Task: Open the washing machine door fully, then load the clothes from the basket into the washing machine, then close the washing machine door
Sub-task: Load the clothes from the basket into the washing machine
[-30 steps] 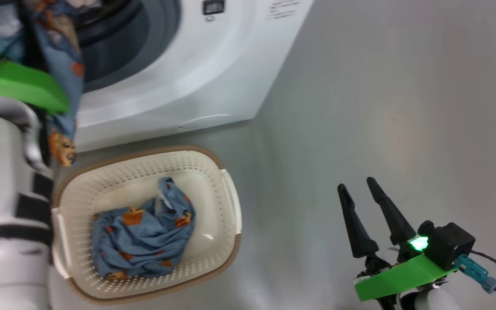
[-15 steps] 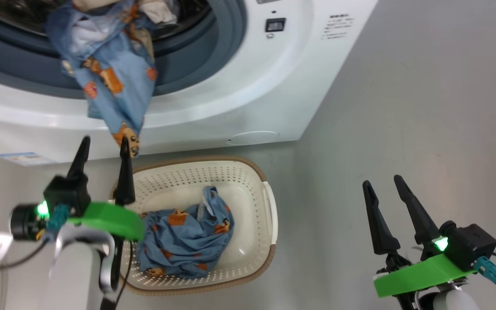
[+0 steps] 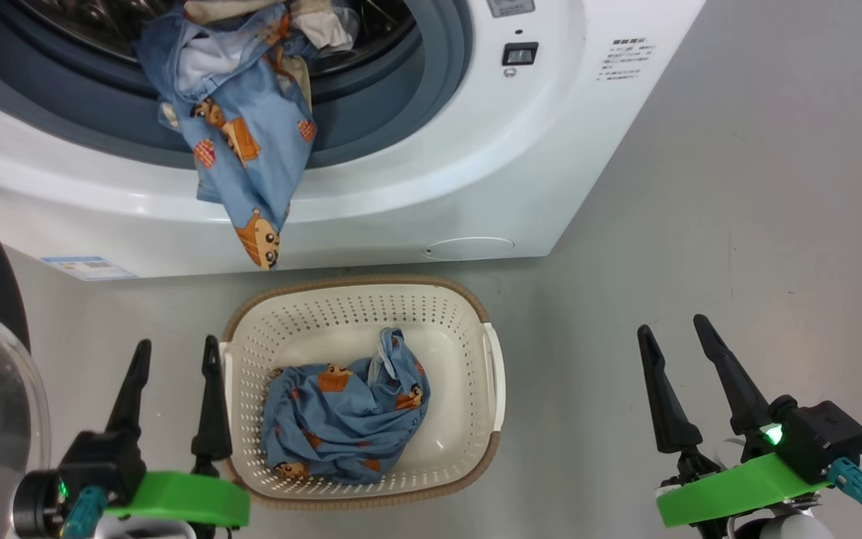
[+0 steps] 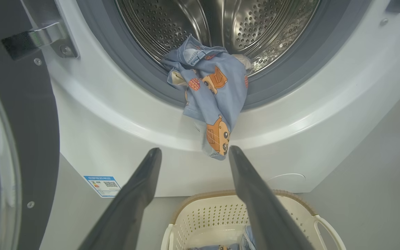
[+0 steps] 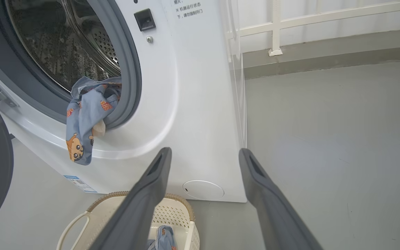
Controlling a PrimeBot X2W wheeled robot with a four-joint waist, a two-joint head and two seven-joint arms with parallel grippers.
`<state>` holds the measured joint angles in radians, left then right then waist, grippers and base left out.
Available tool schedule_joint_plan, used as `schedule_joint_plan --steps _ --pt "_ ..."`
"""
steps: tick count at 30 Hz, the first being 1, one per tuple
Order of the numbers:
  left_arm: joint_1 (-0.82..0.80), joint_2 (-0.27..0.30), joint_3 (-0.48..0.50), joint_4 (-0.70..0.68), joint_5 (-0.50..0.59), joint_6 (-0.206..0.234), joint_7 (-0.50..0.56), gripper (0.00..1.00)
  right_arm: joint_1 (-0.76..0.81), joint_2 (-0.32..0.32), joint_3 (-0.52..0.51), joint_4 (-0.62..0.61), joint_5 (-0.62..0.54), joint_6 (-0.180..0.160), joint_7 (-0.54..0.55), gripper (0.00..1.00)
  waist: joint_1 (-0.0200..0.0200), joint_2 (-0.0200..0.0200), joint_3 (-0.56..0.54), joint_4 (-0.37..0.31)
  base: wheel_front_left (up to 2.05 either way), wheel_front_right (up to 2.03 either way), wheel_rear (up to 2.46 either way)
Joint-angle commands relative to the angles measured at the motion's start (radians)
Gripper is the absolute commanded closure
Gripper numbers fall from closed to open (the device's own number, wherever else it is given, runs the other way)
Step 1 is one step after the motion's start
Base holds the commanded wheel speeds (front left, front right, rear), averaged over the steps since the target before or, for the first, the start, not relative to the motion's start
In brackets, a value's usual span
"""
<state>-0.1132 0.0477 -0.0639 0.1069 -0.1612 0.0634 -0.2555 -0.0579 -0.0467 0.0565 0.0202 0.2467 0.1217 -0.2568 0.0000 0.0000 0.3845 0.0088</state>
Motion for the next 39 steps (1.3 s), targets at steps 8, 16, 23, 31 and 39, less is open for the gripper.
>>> schedule_joint_plan --steps 8,16,23,31,39 --pt "0.072 0.006 0.025 -0.094 -0.039 0.021 -0.006 0.00 0.019 -0.004 0.010 -0.033 -0.003 0.009 -0.005 0.00 0.0000 0.0000 -0.011 0.005 0.00 0.00 0.00" --pt "0.089 0.006 0.026 -0.110 -0.042 0.030 -0.006 0.00 0.021 -0.004 0.015 -0.038 0.001 0.009 -0.005 0.00 0.0000 0.0000 -0.006 -0.006 0.00 0.00 0.00" --pt "0.053 0.015 0.030 -0.095 -0.045 0.021 -0.006 0.00 0.015 -0.004 0.023 -0.042 0.009 0.009 -0.005 0.00 0.0000 0.0000 0.014 -0.022 0.00 0.00 0.00" --pt "-0.085 0.045 0.042 -0.018 -0.052 0.005 -0.006 0.00 -0.014 -0.004 0.045 -0.043 0.026 0.009 -0.005 0.00 0.0000 0.0000 0.061 -0.066 0.00 0.00 0.00" --pt "-0.243 0.094 0.076 0.123 -0.092 -0.046 -0.006 0.00 -0.032 -0.004 0.058 -0.048 0.049 0.009 -0.005 0.00 0.0000 0.0000 0.109 -0.127 0.00 0.00 0.00"
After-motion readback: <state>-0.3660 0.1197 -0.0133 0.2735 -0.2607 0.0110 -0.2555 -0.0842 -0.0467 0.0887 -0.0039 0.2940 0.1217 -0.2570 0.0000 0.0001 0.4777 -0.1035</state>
